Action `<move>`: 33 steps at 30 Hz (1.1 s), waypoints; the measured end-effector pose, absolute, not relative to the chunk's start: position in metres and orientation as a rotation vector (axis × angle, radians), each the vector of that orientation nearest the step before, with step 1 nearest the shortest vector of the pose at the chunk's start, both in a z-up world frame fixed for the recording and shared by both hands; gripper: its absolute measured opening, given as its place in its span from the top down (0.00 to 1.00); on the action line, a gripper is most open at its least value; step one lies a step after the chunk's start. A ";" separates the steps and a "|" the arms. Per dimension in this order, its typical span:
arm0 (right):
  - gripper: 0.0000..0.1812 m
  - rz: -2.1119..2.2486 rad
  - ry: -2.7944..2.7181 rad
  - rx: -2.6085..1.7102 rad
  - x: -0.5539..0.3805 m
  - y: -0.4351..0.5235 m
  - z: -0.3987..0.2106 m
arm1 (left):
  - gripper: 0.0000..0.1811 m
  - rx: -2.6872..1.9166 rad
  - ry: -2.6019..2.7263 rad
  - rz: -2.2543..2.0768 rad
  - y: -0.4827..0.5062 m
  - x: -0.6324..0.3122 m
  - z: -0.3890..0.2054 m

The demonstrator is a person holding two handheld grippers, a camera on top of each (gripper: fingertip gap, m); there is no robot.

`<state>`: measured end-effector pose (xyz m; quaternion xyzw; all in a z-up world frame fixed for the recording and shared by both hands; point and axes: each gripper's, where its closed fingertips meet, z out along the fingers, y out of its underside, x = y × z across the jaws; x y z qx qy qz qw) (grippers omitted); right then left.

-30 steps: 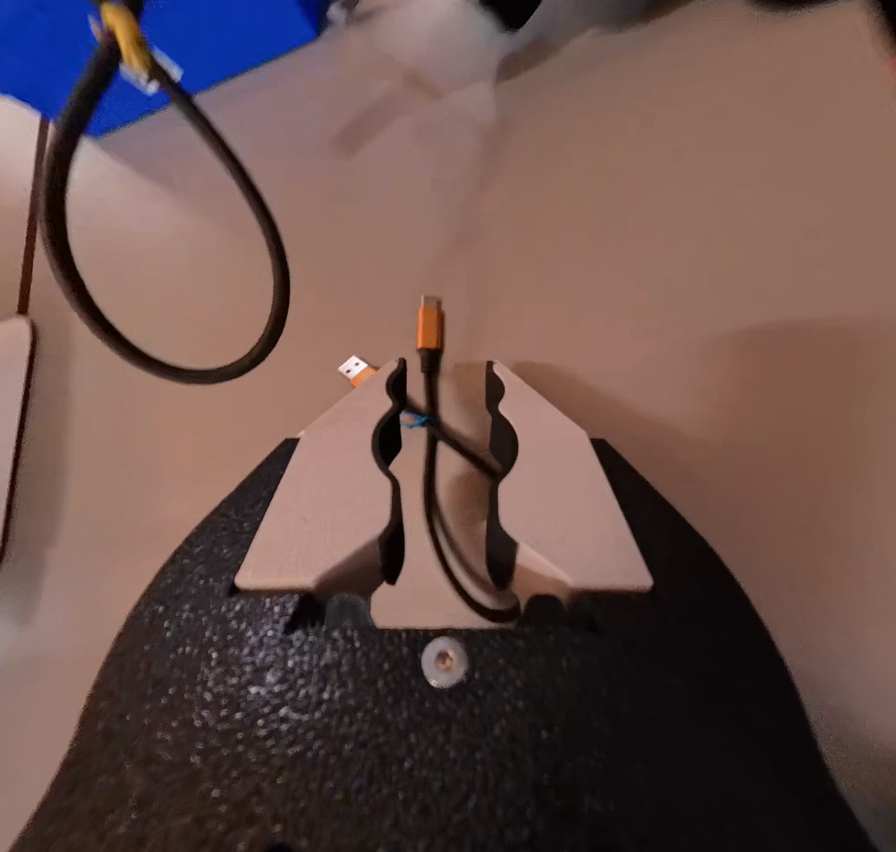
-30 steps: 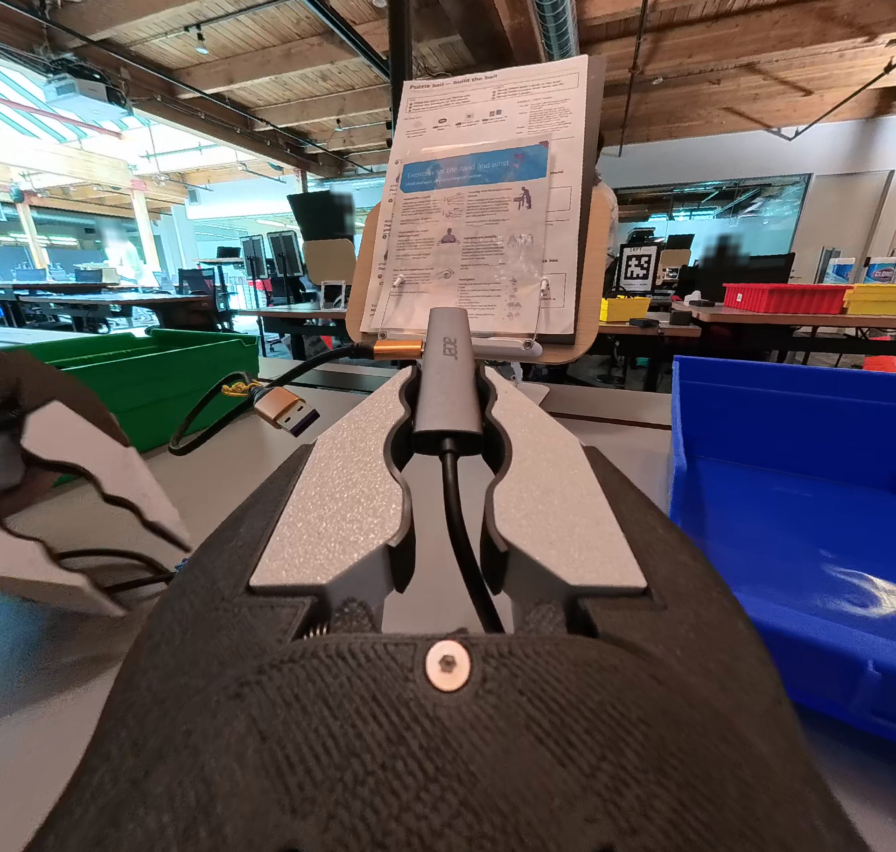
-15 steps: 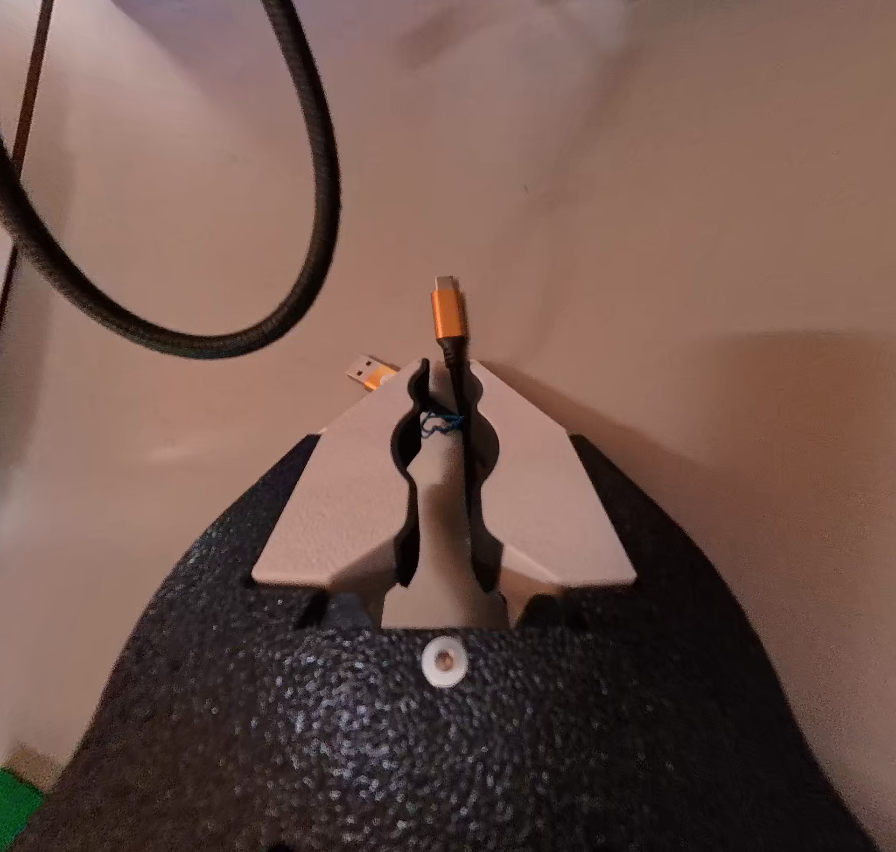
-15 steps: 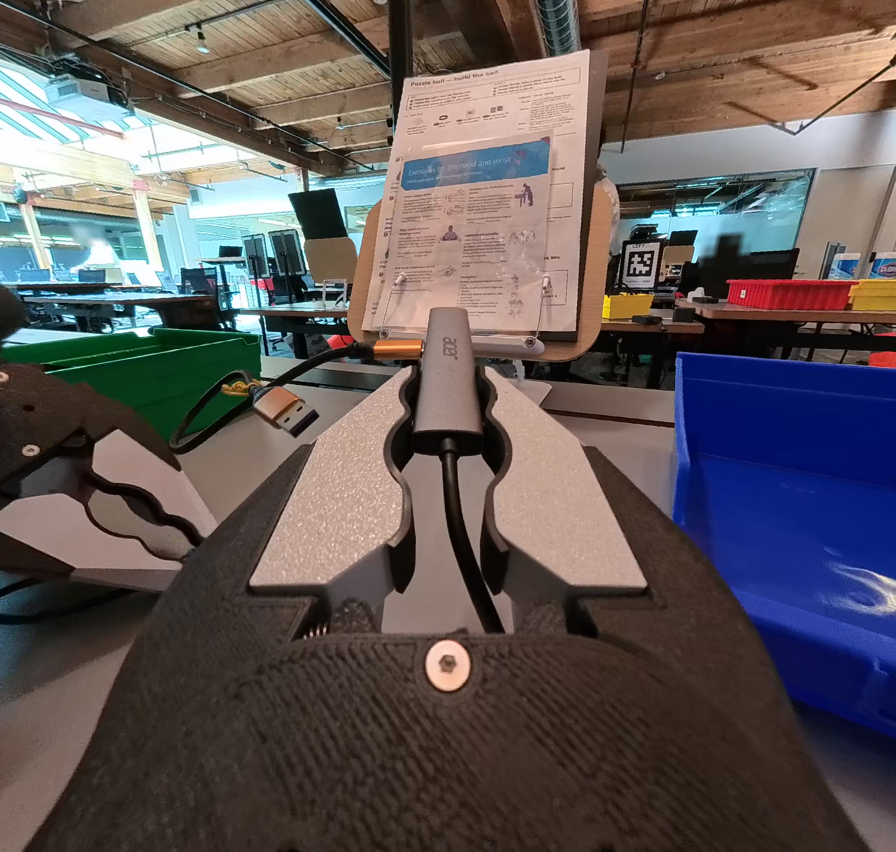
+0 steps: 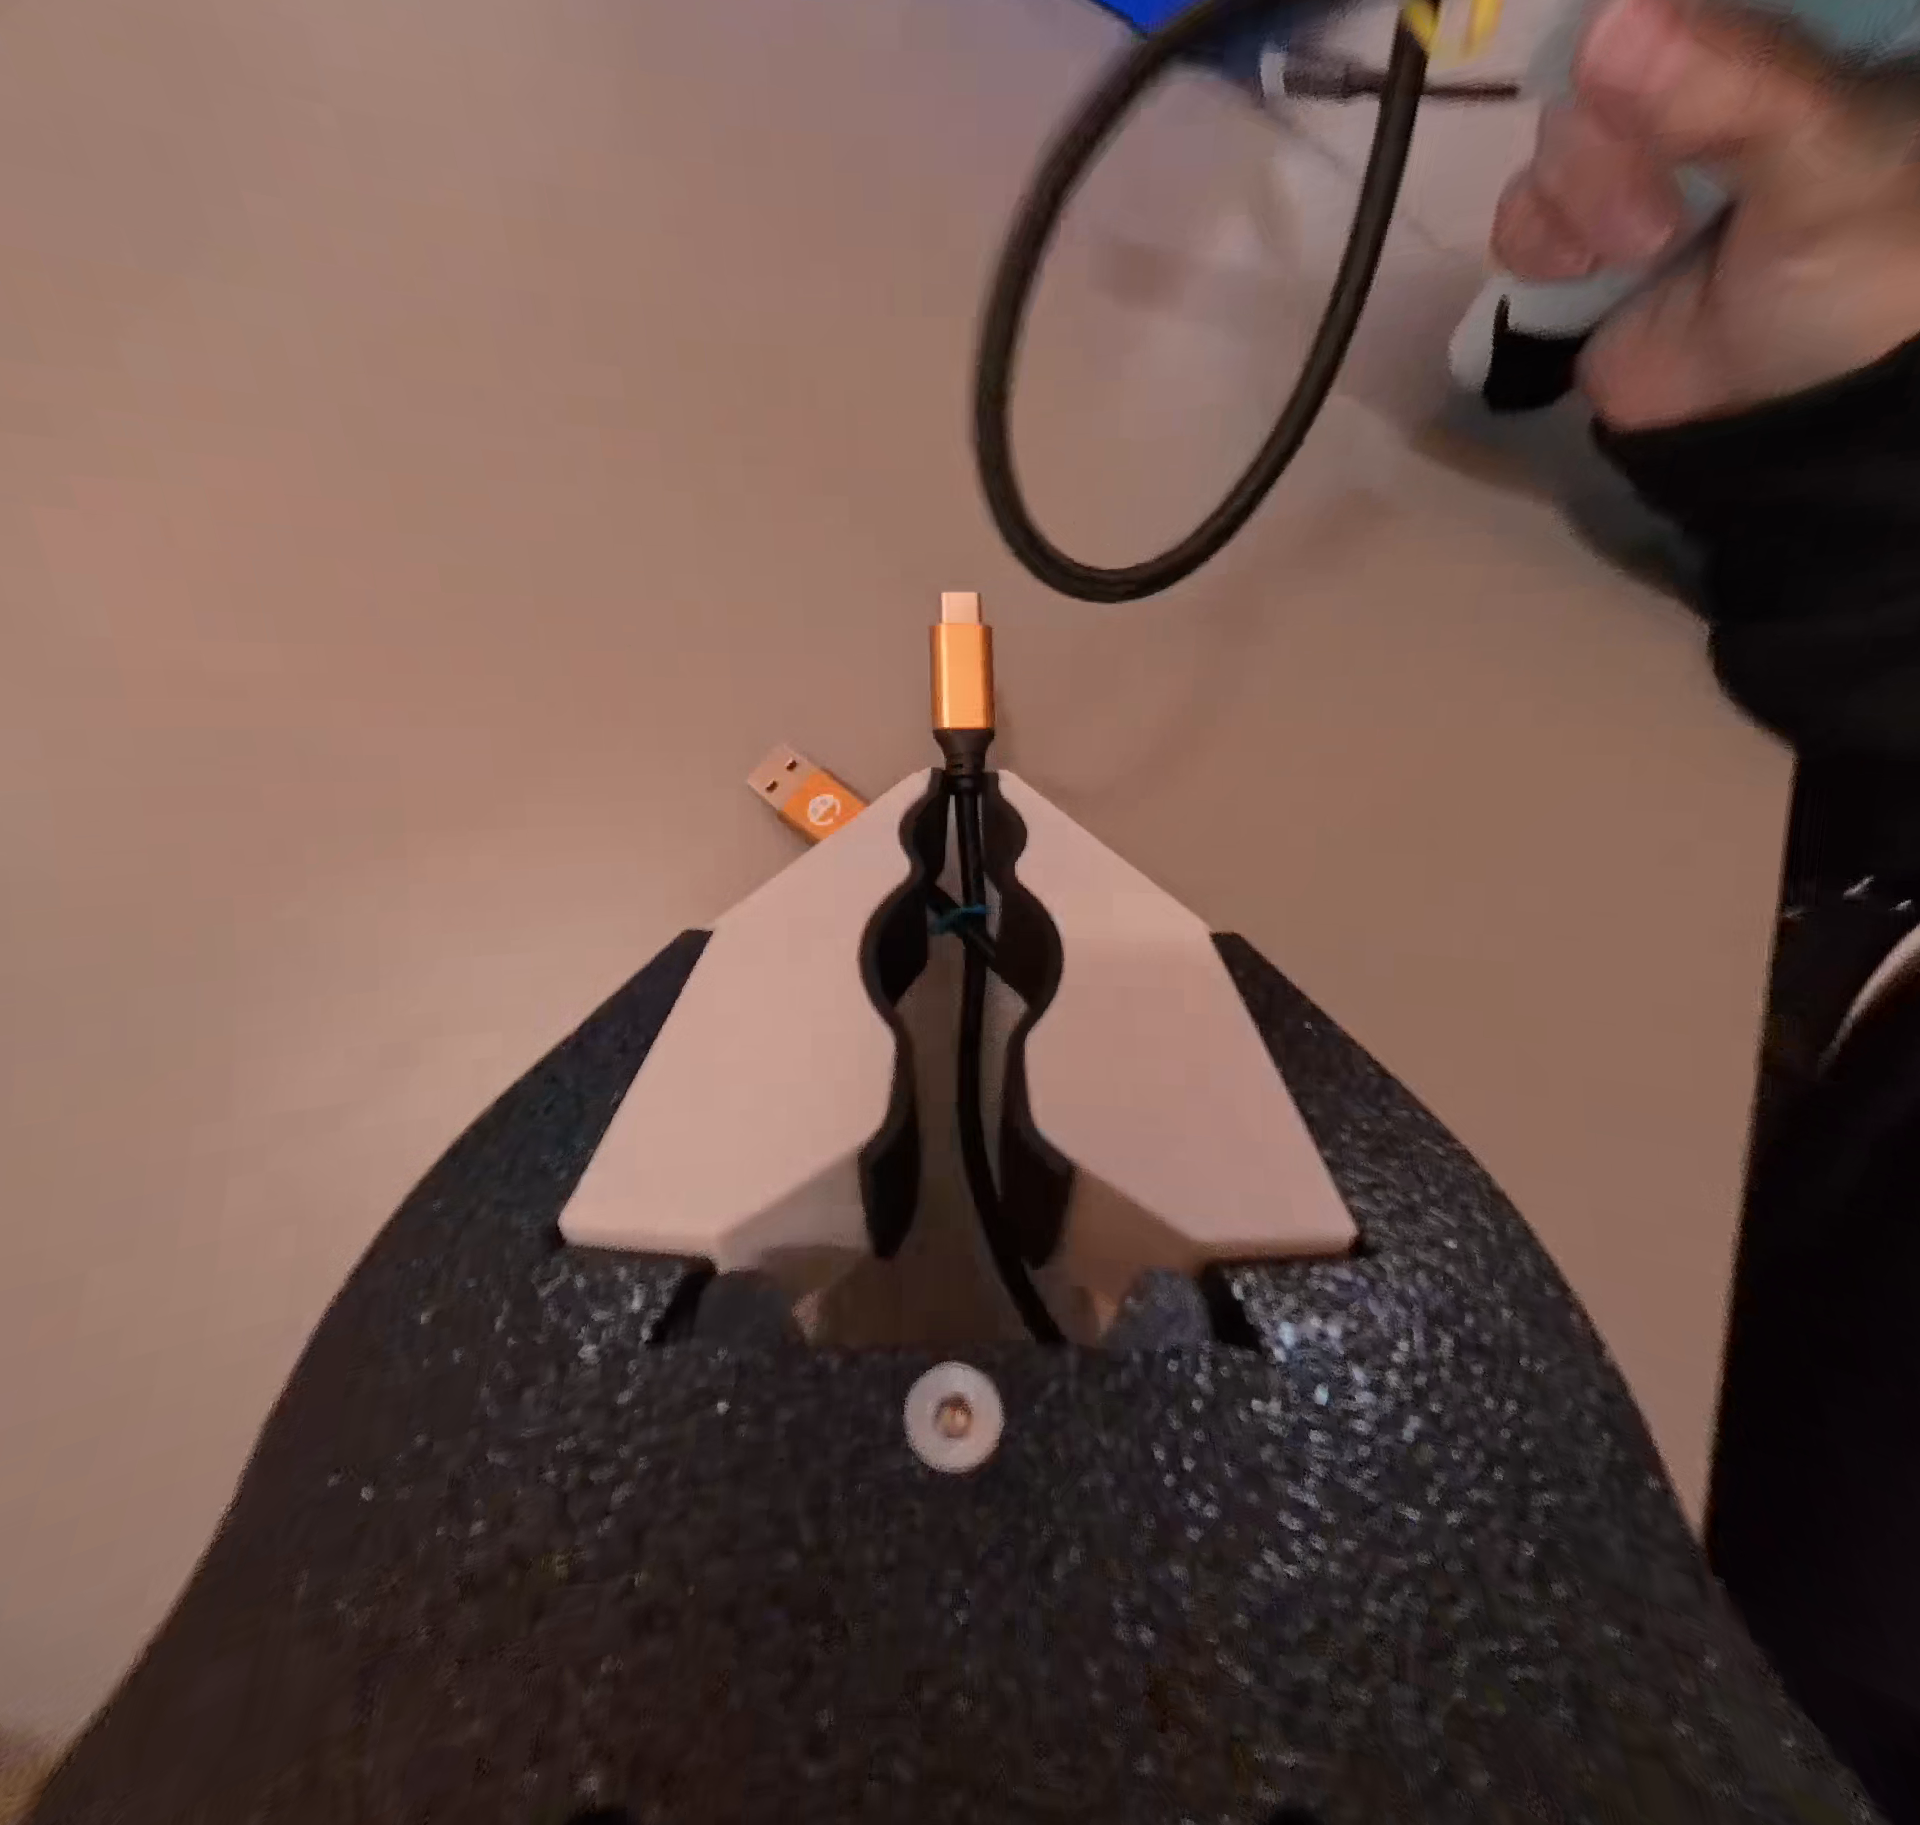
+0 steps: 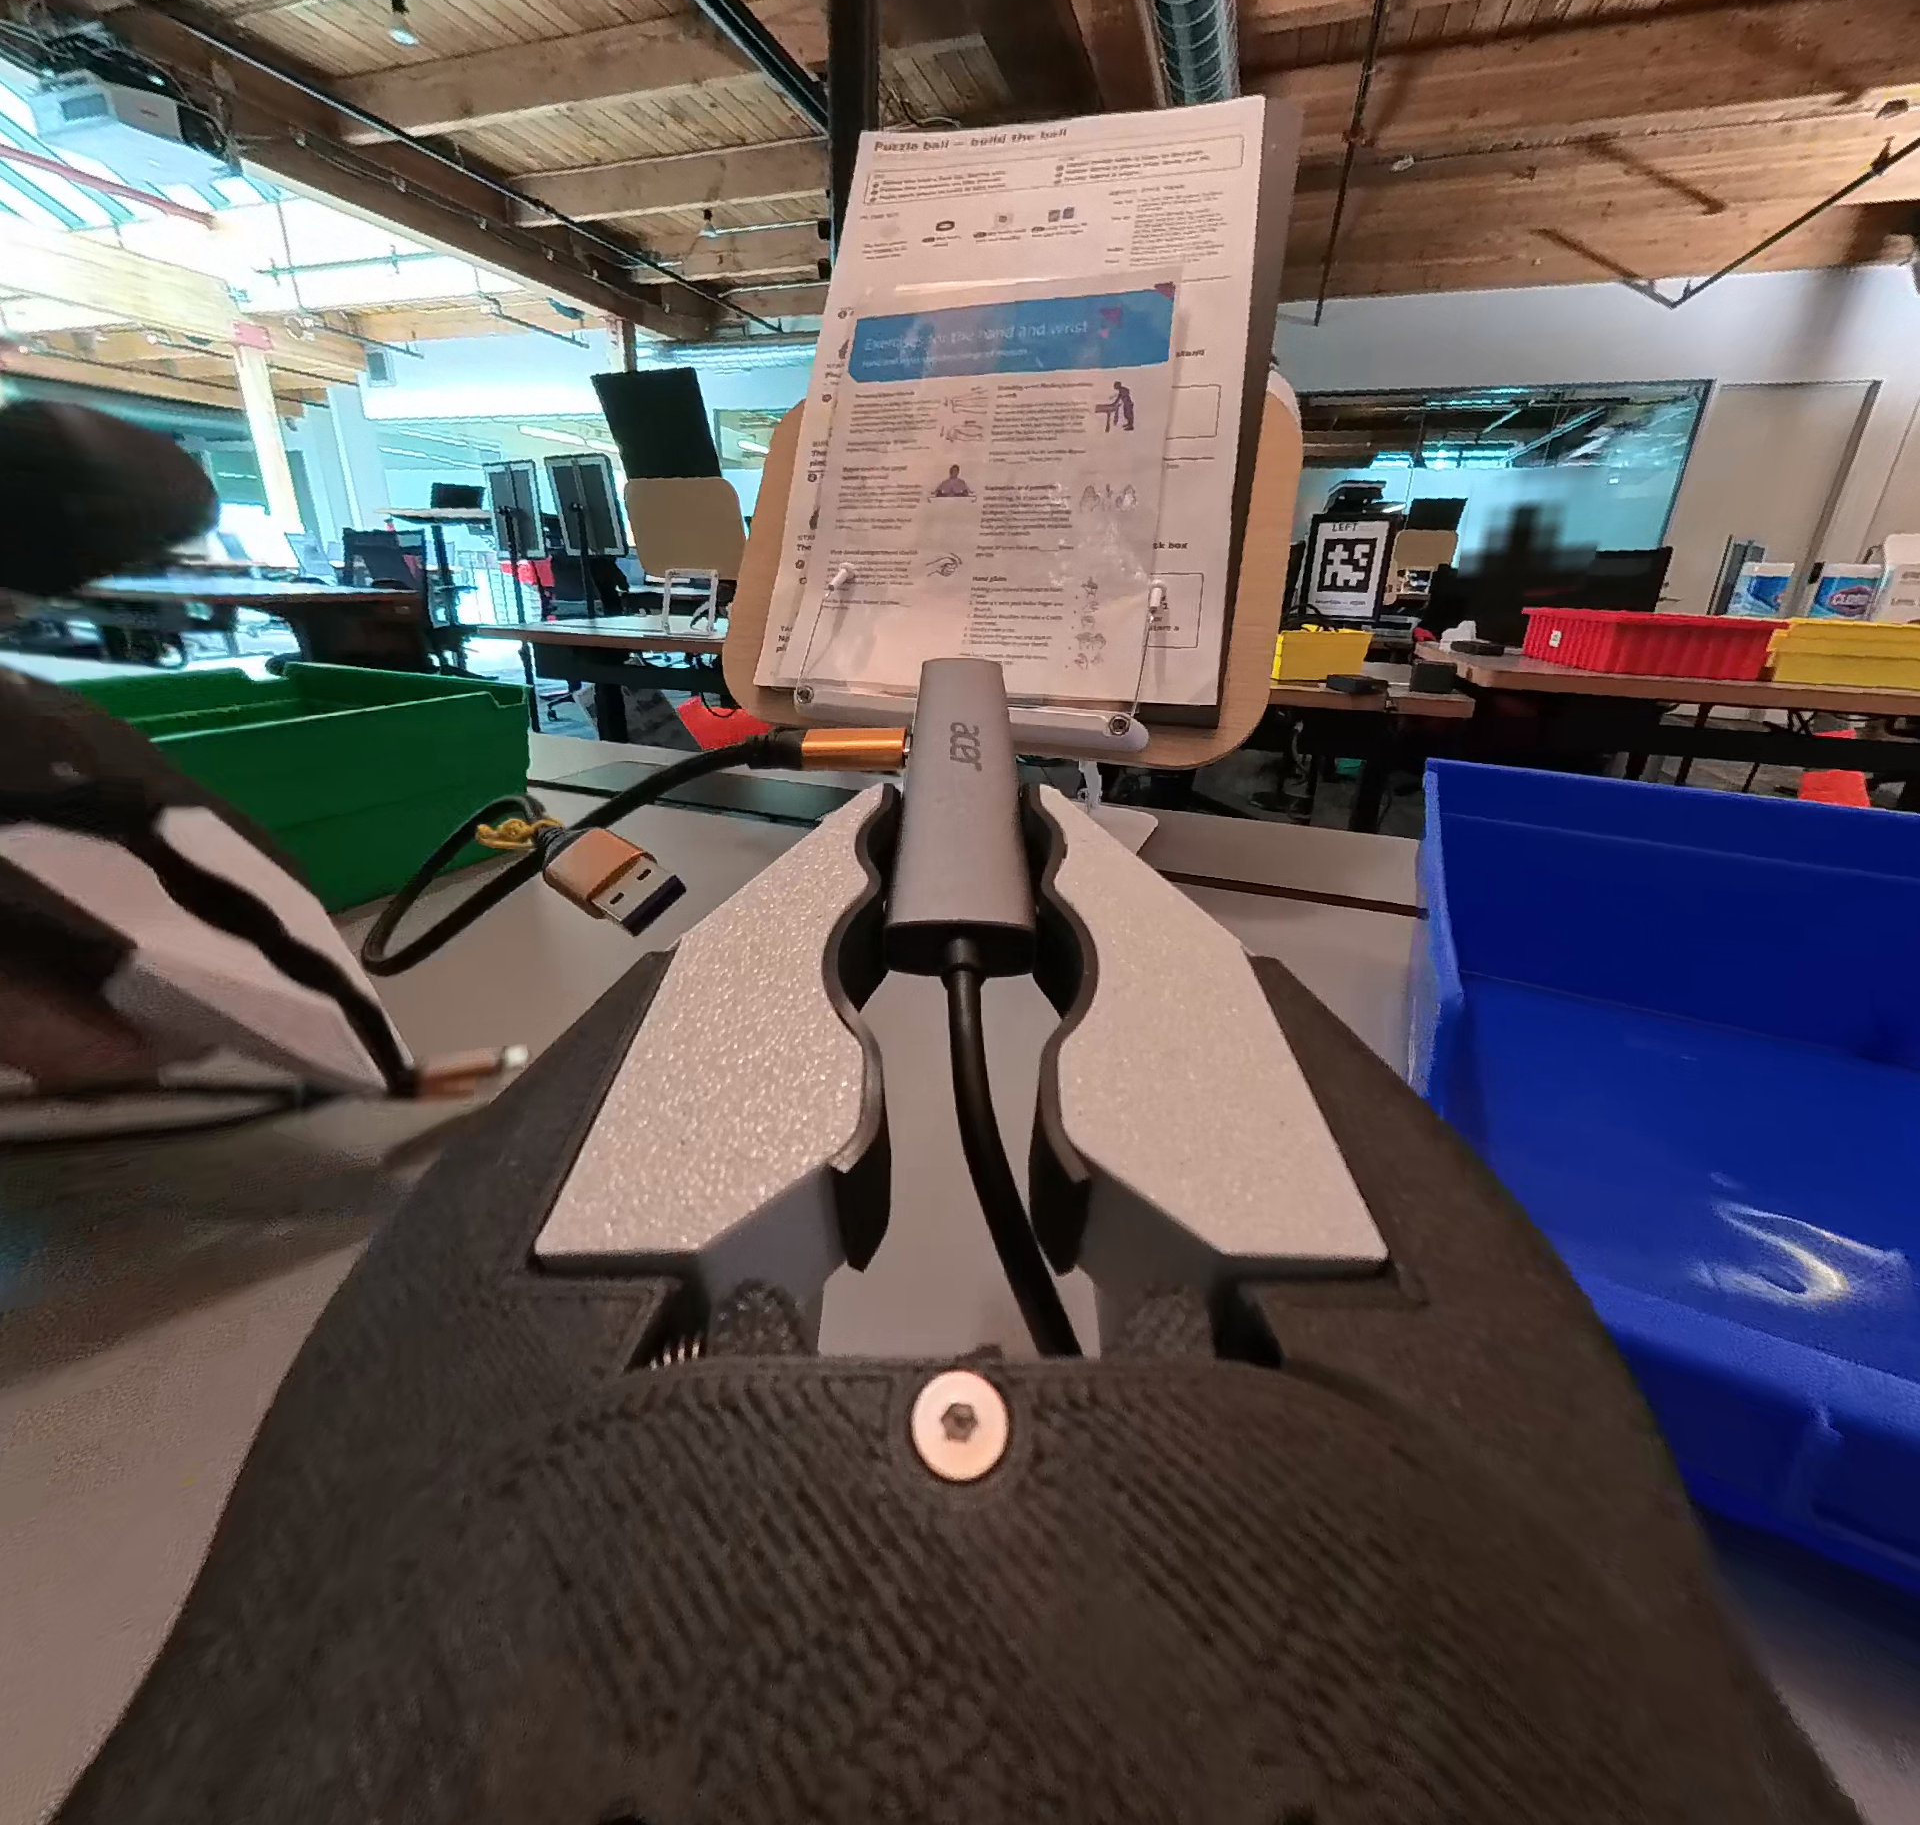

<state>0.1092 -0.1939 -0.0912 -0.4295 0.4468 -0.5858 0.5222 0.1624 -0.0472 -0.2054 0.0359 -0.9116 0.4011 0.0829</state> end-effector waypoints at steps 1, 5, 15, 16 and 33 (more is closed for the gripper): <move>0.88 -1.404 1.067 -1.040 0.110 -0.193 -0.092 | 0.98 0.153 -2.725 1.215 -0.039 0.170 -0.197; 0.88 -1.368 1.033 -1.099 0.115 -0.181 -0.095 | 0.98 0.336 -2.871 1.313 -0.001 0.208 -0.163; 0.88 -1.250 0.890 -1.316 0.131 -0.114 -0.108 | 0.98 0.202 -2.845 1.506 -0.006 0.165 -0.097; 0.88 -1.242 0.879 -1.326 0.132 -0.108 -0.109 | 0.98 0.180 -2.849 1.484 -0.011 0.159 -0.100; 0.88 -1.223 0.791 -1.387 0.133 -0.081 -0.110 | 0.98 0.177 -2.875 1.372 -0.025 0.159 -0.126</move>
